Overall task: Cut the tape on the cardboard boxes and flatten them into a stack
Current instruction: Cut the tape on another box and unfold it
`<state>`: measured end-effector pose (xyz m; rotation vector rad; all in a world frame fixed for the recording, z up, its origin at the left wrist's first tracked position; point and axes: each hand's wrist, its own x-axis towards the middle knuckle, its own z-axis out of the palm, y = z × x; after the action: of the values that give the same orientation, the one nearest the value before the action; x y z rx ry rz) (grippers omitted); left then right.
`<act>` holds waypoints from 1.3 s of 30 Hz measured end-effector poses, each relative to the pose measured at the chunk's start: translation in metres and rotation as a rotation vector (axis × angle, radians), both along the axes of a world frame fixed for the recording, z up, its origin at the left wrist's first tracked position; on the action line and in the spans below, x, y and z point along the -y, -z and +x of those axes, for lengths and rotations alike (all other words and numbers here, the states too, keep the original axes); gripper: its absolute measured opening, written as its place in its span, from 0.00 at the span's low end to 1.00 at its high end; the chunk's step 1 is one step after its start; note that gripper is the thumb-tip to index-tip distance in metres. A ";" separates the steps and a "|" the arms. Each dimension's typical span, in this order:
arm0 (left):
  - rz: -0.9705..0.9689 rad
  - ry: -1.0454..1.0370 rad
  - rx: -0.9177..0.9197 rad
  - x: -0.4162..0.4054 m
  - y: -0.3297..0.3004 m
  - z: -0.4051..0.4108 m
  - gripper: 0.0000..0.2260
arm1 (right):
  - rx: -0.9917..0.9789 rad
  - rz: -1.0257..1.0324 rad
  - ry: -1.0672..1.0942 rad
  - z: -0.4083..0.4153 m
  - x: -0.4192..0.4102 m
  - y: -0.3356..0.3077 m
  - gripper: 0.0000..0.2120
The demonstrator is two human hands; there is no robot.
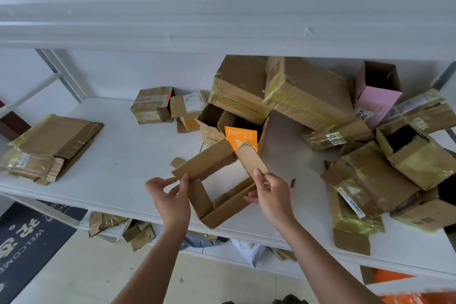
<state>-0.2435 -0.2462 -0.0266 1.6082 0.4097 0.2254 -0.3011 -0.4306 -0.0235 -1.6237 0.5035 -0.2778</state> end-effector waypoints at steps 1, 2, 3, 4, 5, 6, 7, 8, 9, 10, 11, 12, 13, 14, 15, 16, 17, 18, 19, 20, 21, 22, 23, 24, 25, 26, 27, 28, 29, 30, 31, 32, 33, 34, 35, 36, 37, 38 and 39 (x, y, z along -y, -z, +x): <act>0.034 -0.015 0.007 -0.004 0.002 0.002 0.13 | -0.004 0.003 -0.016 0.001 -0.004 0.001 0.16; 0.067 -0.024 0.013 -0.007 0.005 0.003 0.10 | -0.012 0.005 -0.032 0.002 -0.007 0.003 0.16; 0.092 -0.020 0.018 -0.010 0.008 0.005 0.08 | -0.024 0.006 -0.046 0.003 -0.011 0.006 0.15; 0.116 -0.001 0.015 -0.012 0.010 0.005 0.07 | -0.038 0.013 -0.052 0.004 -0.013 0.009 0.15; 0.140 0.031 0.001 -0.013 0.012 0.005 0.08 | -0.053 0.026 -0.053 0.005 -0.016 0.012 0.16; 0.166 0.072 -0.018 -0.014 0.014 0.005 0.10 | -0.068 0.040 -0.053 0.005 -0.018 0.015 0.17; 0.199 0.113 -0.038 -0.014 0.015 0.004 0.14 | -0.082 0.051 -0.056 0.005 -0.019 0.018 0.17; 0.242 0.157 -0.058 -0.015 0.016 0.004 0.18 | -0.096 0.056 -0.061 0.005 -0.021 0.021 0.18; 0.291 0.201 -0.080 -0.015 0.017 0.003 0.23 | -0.110 0.058 -0.068 0.005 -0.021 0.023 0.18; 0.338 0.240 -0.105 -0.015 0.018 0.002 0.26 | -0.125 0.055 -0.077 0.005 -0.022 0.025 0.19; 0.380 0.274 -0.133 -0.014 0.019 0.002 0.28 | -0.140 0.050 -0.085 0.004 -0.022 0.026 0.19; 0.413 0.297 -0.161 -0.014 0.021 0.001 0.30 | -0.155 0.045 -0.092 0.004 -0.021 0.028 0.20; 0.439 0.309 -0.190 -0.013 0.022 0.001 0.30 | -0.168 0.043 -0.097 0.003 -0.020 0.029 0.20; 0.462 0.311 -0.214 -0.012 0.024 0.001 0.30 | -0.180 0.044 -0.102 0.003 -0.020 0.029 0.19; 0.487 0.313 -0.235 -0.011 0.025 0.001 0.30 | -0.189 0.044 -0.107 0.002 -0.019 0.030 0.19; 0.514 0.318 -0.252 -0.011 0.025 0.002 0.30 | -0.194 0.043 -0.111 0.001 -0.018 0.031 0.18; 0.537 0.324 -0.264 -0.010 0.025 0.002 0.31 | -0.196 0.038 -0.115 0.001 -0.017 0.031 0.18; 0.555 0.330 -0.264 -0.009 0.026 0.003 0.31 | -0.196 0.028 -0.118 0.000 -0.017 0.031 0.18; 0.565 0.334 -0.260 -0.009 0.026 0.003 0.32 | -0.191 0.015 -0.121 0.000 -0.017 0.031 0.18; 0.570 0.330 -0.255 -0.009 0.026 0.004 0.33 | -0.183 0.005 -0.125 0.000 -0.018 0.030 0.18; 0.577 0.318 -0.255 -0.009 0.026 0.004 0.34 | -0.173 0.002 -0.131 0.000 -0.019 0.029 0.18; 0.580 0.305 -0.259 -0.009 0.026 0.005 0.35 | -0.164 0.007 -0.138 0.000 -0.020 0.028 0.18; 0.578 0.296 -0.264 -0.010 0.025 0.005 0.34 | -0.156 0.014 -0.146 0.001 -0.021 0.027 0.18; 0.569 0.293 -0.262 -0.011 0.025 0.006 0.34 | -0.148 0.027 -0.150 0.000 -0.021 0.026 0.17; 0.552 0.297 -0.252 -0.013 0.025 0.007 0.33 | -0.136 0.049 -0.150 0.001 -0.020 0.023 0.15; 0.523 0.311 -0.238 -0.014 0.024 0.008 0.32 | -0.124 0.076 -0.154 0.001 -0.019 0.021 0.13; 0.486 0.331 -0.221 -0.017 0.023 0.009 0.31 | -0.106 0.105 -0.160 0.001 -0.018 0.017 0.10; 0.441 0.347 -0.202 -0.020 0.021 0.010 0.29 | -0.085 0.130 -0.173 0.000 -0.017 0.014 0.06; 0.373 0.358 -0.186 -0.023 0.017 0.010 0.27 | -0.063 0.156 -0.194 0.000 -0.016 0.010 0.02; 0.286 0.375 -0.190 -0.026 0.013 0.010 0.25 | -0.048 0.165 -0.209 0.001 -0.015 0.009 0.04; 0.188 0.406 -0.193 -0.028 0.009 0.009 0.23 | -0.048 0.164 -0.218 0.002 -0.014 0.008 0.09; 0.101 0.445 -0.193 -0.032 0.007 0.009 0.22 | -0.058 0.149 -0.219 0.003 -0.012 0.008 0.14; 0.050 0.491 -0.184 -0.034 0.003 0.009 0.19 | -0.069 0.139 -0.216 0.005 -0.010 0.007 0.19; 0.023 0.528 -0.165 -0.038 0.000 0.009 0.16 | -0.071 0.144 -0.214 0.006 -0.007 0.008 0.23; -0.006 0.550 -0.151 -0.041 -0.002 0.009 0.15 | -0.064 0.164 -0.210 0.007 -0.004 0.007 0.25; -0.046 0.555 -0.148 -0.045 -0.003 0.010 0.17 | -0.052 0.174 -0.214 0.006 0.001 0.008 0.27; -0.089 0.555 -0.158 -0.048 -0.004 0.011 0.20 | -0.043 0.156 -0.226 0.005 0.006 0.008 0.29; -0.110 0.560 -0.169 -0.052 -0.003 0.012 0.23 | -0.047 0.108 -0.257 0.004 0.011 0.010 0.30; -0.096 0.582 -0.174 -0.055 -0.003 0.012 0.24 | -0.065 0.063 -0.295 0.003 0.014 0.012 0.30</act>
<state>-0.2311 -0.1910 -0.0234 1.5883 0.0694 -0.3724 -0.2985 -0.4449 -0.0356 -1.6243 0.3120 0.0108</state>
